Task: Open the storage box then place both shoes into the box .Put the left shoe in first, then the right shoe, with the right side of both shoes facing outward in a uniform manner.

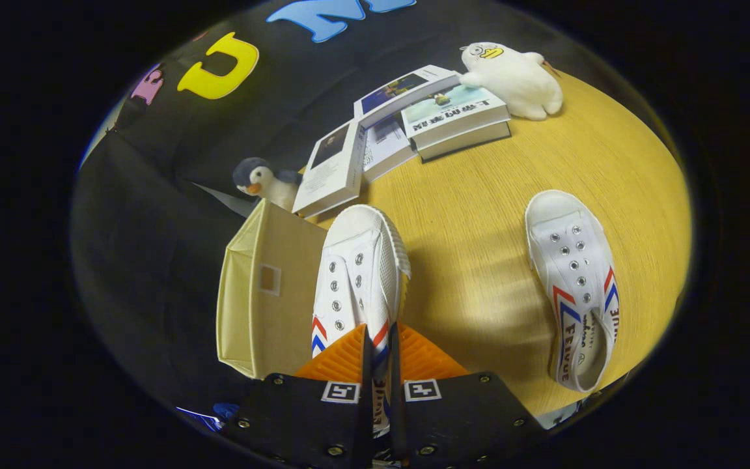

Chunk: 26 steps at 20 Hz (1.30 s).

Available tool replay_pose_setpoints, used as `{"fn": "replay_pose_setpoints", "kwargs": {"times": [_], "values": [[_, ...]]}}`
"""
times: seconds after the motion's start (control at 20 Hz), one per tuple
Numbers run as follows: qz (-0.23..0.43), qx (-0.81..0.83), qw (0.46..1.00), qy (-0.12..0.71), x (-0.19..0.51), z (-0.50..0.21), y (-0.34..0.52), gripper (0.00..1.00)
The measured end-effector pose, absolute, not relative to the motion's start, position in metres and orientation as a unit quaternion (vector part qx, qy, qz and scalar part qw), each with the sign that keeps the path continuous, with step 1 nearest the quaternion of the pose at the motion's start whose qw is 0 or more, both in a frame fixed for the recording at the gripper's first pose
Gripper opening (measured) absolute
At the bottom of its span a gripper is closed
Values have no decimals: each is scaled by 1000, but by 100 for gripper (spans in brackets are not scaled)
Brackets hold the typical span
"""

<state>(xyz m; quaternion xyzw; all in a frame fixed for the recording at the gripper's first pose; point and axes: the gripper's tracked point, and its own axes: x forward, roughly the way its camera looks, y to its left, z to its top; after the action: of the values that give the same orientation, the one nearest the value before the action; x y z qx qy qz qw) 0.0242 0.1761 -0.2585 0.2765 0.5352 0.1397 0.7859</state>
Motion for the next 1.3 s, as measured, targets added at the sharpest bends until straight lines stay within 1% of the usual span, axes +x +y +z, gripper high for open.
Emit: {"fn": "replay_pose_setpoints", "kwargs": {"times": [0.3,0.6,1.05,1.3], "values": [[160,278,794,516,42,-208,203,11],[189,281,793,506,57,-182,250,11],[219,262,789,510,71,-187,333,11],[221,244,790,516,77,-200,369,11]]}}
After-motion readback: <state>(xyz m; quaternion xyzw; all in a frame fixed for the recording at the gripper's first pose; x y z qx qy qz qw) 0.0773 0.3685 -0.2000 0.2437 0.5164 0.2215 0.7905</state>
